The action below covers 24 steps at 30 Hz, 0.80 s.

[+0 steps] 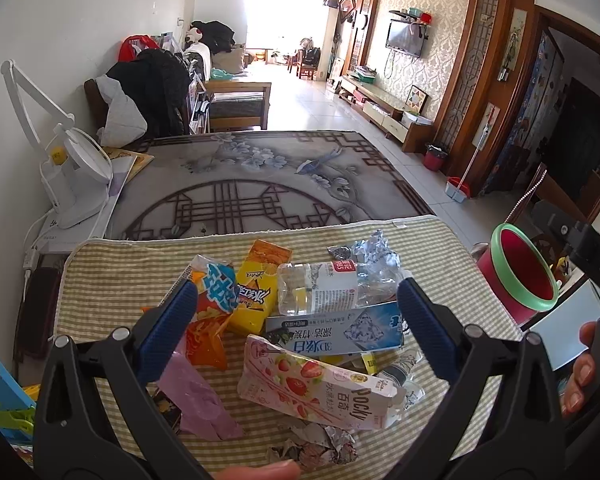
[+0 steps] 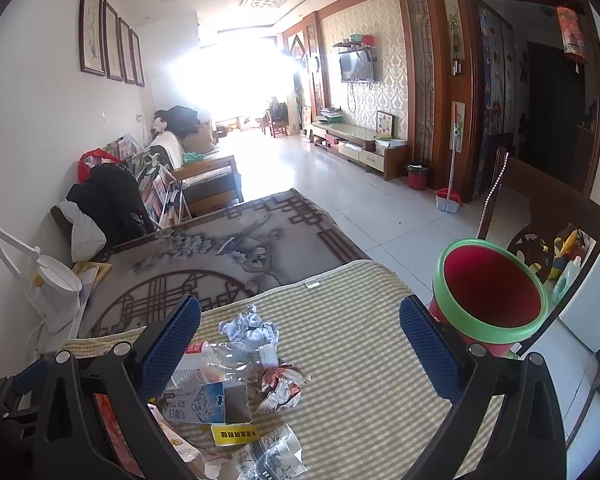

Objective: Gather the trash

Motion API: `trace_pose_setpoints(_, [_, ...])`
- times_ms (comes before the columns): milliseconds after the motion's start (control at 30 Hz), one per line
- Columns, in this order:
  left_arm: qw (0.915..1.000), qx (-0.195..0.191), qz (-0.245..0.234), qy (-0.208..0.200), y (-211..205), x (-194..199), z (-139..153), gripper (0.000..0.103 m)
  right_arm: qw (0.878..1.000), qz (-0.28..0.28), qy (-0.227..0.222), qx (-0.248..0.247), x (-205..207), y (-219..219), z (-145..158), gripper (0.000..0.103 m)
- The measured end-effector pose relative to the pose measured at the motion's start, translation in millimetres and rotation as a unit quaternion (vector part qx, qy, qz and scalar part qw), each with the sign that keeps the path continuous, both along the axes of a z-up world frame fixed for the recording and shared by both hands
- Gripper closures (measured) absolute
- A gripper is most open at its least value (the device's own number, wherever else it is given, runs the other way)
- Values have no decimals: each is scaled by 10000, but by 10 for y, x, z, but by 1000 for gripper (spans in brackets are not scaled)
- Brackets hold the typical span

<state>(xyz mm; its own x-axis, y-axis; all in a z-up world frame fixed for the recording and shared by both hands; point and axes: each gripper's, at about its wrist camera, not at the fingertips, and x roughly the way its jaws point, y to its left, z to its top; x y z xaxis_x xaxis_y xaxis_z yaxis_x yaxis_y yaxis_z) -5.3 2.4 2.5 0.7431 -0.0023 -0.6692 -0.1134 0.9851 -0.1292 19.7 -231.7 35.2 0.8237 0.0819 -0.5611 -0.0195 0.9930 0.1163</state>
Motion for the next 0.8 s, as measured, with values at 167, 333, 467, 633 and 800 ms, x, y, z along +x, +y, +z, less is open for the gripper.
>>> trace_pose_setpoints(167, [10000, -1, 11, -10, -9, -2, -5, 5, 10000, 7, -21, -73, -5, 16, 28, 7])
trace_pose_setpoints(333, [10000, 0, 43, -7, -2, -5, -12, 5, 9996, -79, -52, -255, -3, 68, 39, 7])
trace_pose_setpoints(467, [10000, -53, 69, -23, 16, -11, 4, 5, 9992, -116, -64, -368, -11, 102, 45, 7])
trace_pose_setpoints(633, [9999, -78, 30, -56, 2, -18, 12, 5, 9990, -149, -67, -408, -10, 106, 45, 7])
trace_pose_setpoints(800, [9999, -93, 26, -57, -6, -14, 17, 5, 9990, -164, -54, -402, -10, 97, 50, 7])
